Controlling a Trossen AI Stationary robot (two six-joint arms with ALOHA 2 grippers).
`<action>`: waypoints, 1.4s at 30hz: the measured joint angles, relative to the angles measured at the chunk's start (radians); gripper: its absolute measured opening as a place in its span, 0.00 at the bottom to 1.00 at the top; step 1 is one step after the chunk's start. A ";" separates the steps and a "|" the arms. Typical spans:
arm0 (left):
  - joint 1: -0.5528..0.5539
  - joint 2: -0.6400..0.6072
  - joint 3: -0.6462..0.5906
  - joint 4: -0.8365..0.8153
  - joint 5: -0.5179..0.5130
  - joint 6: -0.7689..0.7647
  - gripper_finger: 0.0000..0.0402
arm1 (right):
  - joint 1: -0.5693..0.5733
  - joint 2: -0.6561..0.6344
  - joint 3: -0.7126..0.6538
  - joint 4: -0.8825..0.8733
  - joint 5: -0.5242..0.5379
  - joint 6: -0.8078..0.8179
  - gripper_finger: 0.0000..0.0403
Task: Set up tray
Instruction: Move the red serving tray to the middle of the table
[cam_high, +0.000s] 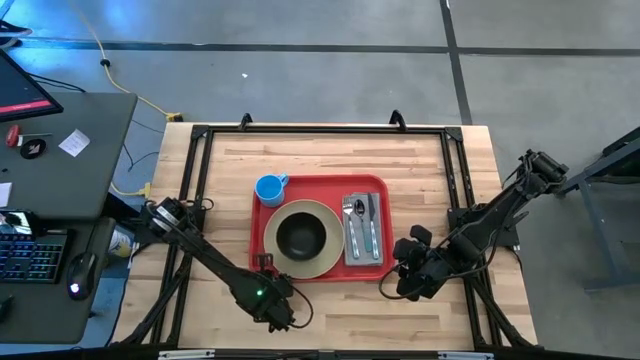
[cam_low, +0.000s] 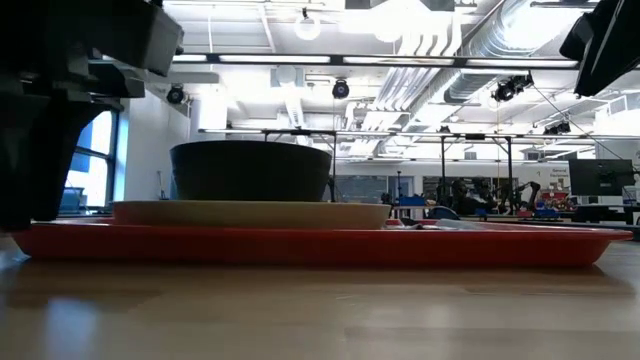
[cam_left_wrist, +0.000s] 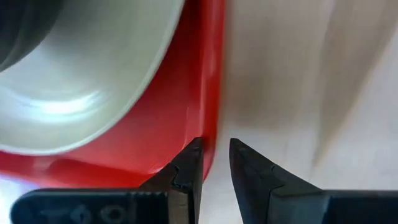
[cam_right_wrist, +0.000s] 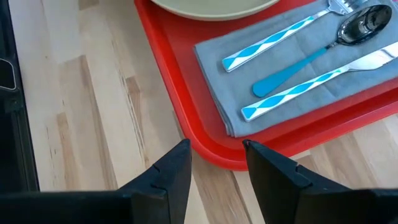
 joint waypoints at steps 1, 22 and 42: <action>0.000 -0.001 -0.003 0.015 0.000 0.000 0.28 | 0.000 0.000 0.000 0.000 0.000 0.000 0.36; 0.000 -0.001 -0.103 0.052 -0.084 -0.060 0.28 | 0.000 0.000 0.000 0.004 0.001 -0.001 0.36; 0.000 -0.002 -0.051 0.046 -0.066 -0.050 0.28 | 0.000 0.000 0.000 0.048 0.046 -0.061 0.36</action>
